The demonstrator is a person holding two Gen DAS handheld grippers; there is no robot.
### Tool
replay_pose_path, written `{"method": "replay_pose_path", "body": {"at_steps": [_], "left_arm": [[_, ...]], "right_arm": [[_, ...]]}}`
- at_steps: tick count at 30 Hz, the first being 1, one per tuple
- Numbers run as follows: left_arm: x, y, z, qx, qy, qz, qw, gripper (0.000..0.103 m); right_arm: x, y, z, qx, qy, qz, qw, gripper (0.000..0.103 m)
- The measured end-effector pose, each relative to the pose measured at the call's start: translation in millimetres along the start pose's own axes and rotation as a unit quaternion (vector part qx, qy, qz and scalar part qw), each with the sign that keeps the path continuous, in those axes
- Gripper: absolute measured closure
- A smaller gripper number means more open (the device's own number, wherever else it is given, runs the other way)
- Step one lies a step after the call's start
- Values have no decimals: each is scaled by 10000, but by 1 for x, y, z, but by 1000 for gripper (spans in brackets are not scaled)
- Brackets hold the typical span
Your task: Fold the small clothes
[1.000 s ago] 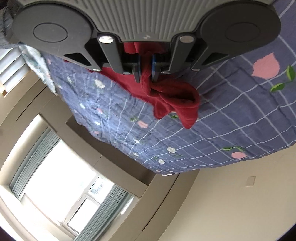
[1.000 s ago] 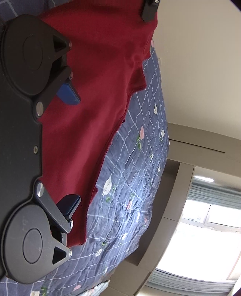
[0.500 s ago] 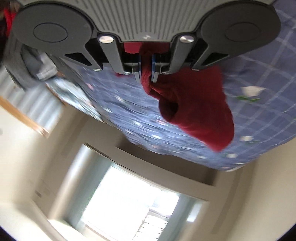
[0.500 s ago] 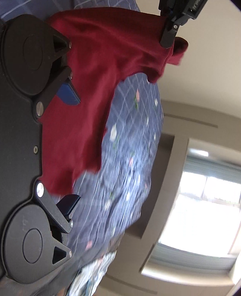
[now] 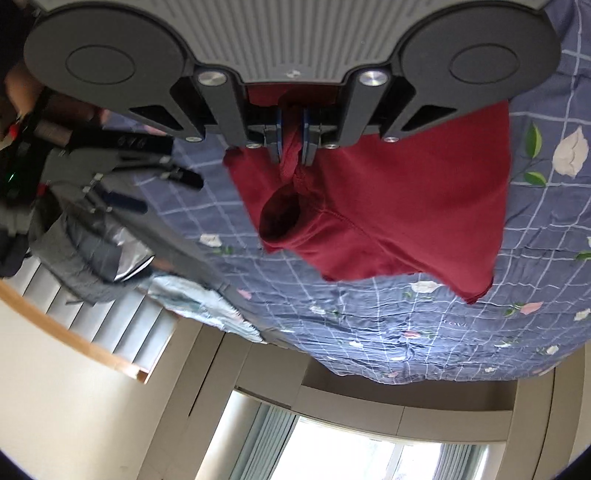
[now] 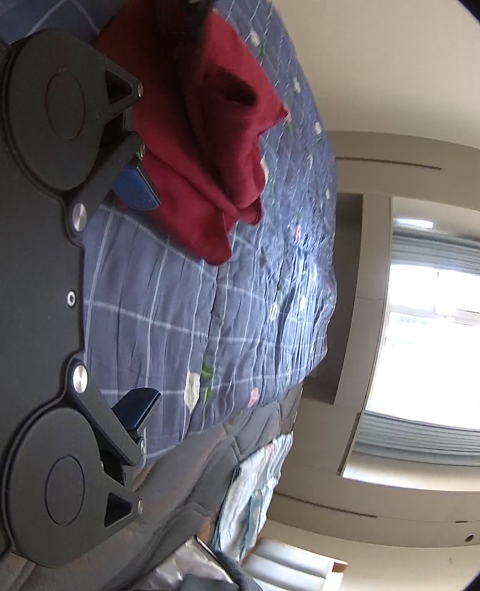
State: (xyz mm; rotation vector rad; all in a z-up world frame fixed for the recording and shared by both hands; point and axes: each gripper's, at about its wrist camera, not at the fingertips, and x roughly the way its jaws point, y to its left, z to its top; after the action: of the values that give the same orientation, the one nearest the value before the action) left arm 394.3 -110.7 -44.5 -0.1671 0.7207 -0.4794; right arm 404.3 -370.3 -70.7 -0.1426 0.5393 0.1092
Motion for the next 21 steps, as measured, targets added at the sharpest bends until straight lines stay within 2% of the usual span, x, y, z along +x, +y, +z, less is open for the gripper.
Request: {"method": "replay_pose_path", "body": {"at_steps": [6,10,11,12,13,15,21], "left_arm": [[3,-9,-9,274,77,267,9992,92],[6,-11,-12,286,60,358,9989,92],[5,-11,-13,251,32,364,9990,92],[4,-11,-13,215,7,367,9991,92],[3,-10,-13,162,-29,365,9992,92],[0,-8,-13,47,-99,345,9993,92],[-7,-2,-14,-184,-338,237,9990,92]], "right_arm": [[13,0,29,682,-151,973,9928,1],[52,4,57,1334,197,2102,9683,1],[63,7,62,1440,308,2333,9612,4],[71,9,67,1510,411,2479,9561,12],[81,13,71,1554,531,2581,9521,21],[94,18,77,1576,732,2602,9498,27],[117,22,83,1878,1338,2847,9305,27]]}}
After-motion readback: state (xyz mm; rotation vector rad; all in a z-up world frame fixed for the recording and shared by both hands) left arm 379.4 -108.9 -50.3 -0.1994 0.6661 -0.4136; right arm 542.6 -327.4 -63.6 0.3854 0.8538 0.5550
